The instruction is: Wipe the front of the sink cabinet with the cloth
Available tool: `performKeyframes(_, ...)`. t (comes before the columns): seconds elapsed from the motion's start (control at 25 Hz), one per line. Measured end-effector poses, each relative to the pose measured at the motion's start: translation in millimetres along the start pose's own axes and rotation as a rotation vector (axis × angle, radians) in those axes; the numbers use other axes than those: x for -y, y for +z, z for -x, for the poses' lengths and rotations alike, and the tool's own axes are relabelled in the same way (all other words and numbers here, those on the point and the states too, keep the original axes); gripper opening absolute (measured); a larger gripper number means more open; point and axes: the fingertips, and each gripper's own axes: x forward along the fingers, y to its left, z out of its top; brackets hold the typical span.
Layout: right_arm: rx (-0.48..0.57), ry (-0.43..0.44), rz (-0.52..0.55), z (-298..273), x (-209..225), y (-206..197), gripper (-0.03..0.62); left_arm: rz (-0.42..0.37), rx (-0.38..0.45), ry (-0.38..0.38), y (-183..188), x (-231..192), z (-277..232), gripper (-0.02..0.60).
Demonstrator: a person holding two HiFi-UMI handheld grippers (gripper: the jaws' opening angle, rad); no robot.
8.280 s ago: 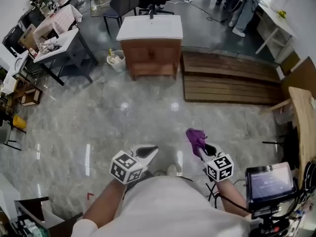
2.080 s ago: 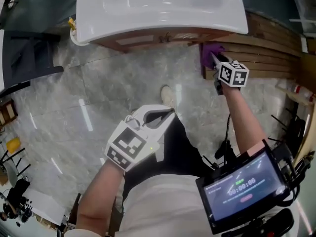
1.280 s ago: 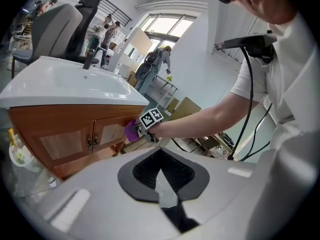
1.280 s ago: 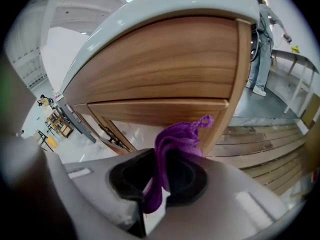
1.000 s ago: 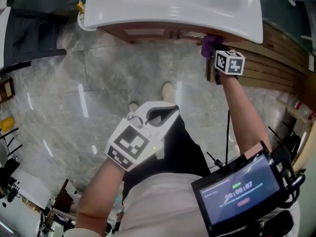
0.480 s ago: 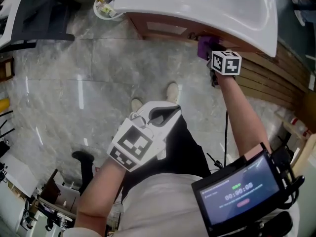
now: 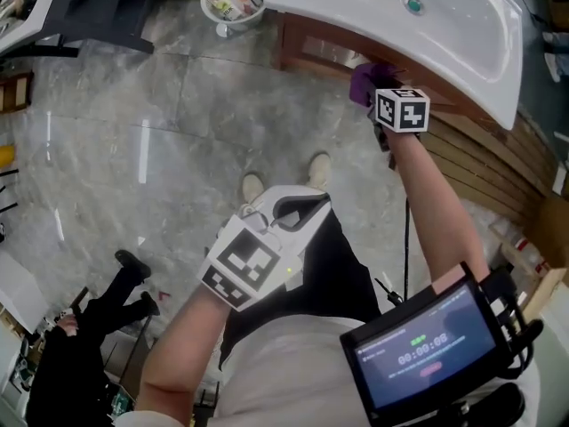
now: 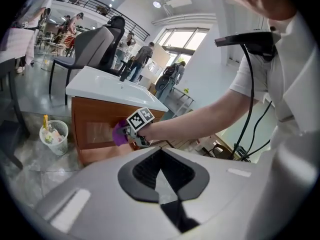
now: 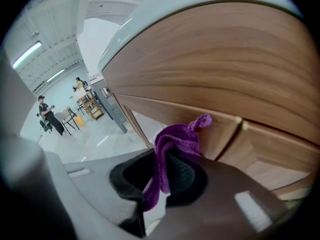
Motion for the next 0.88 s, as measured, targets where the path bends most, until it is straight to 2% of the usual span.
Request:
performKeyframes(0.52,-0.001,0.11,0.101,-78.8,-108.5,49.3,0.055,0.08,0.054,0.094,-28.6,-38.2,54.1,0.008)
performKeyframes(0.88,-0.007,0.159,0.169,-112.3,-151.9,63.3,0.055,0.114,0.069,0.133,-51.1,-51.2,74.2,0.008)
